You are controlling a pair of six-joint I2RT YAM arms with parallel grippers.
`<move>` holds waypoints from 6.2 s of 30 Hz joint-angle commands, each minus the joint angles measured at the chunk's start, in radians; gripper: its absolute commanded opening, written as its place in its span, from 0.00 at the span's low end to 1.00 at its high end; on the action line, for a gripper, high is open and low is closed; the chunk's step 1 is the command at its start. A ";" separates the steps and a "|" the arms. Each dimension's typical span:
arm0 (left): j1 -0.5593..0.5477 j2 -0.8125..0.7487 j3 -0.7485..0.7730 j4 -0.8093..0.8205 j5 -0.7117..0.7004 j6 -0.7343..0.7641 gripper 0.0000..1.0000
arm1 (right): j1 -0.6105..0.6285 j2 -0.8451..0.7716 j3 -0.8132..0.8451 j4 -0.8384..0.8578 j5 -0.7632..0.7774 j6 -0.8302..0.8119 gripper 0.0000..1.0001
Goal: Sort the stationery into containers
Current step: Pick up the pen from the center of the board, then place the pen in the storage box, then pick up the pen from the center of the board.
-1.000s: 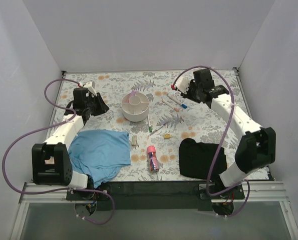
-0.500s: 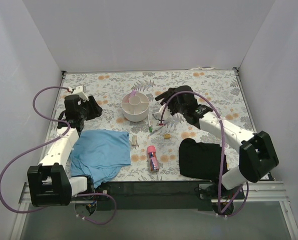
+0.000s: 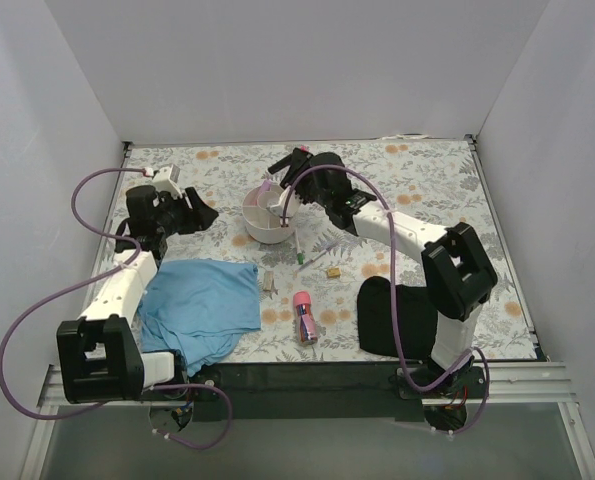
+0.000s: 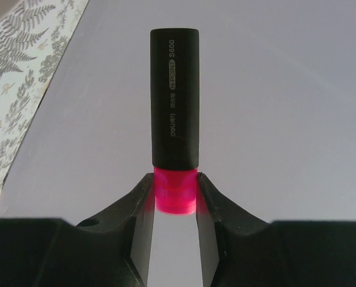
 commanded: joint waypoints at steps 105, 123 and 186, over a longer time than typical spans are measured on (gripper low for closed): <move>-0.178 0.837 0.237 1.249 0.410 -0.163 0.21 | -0.050 -0.122 0.058 -0.212 0.350 0.840 0.97; -0.140 0.741 0.277 1.216 0.380 -0.195 0.70 | -0.048 -0.114 0.102 -0.267 0.356 0.936 0.98; -0.011 0.401 0.416 0.004 -0.019 0.271 0.64 | -0.344 0.246 0.150 -0.587 -0.308 1.466 0.37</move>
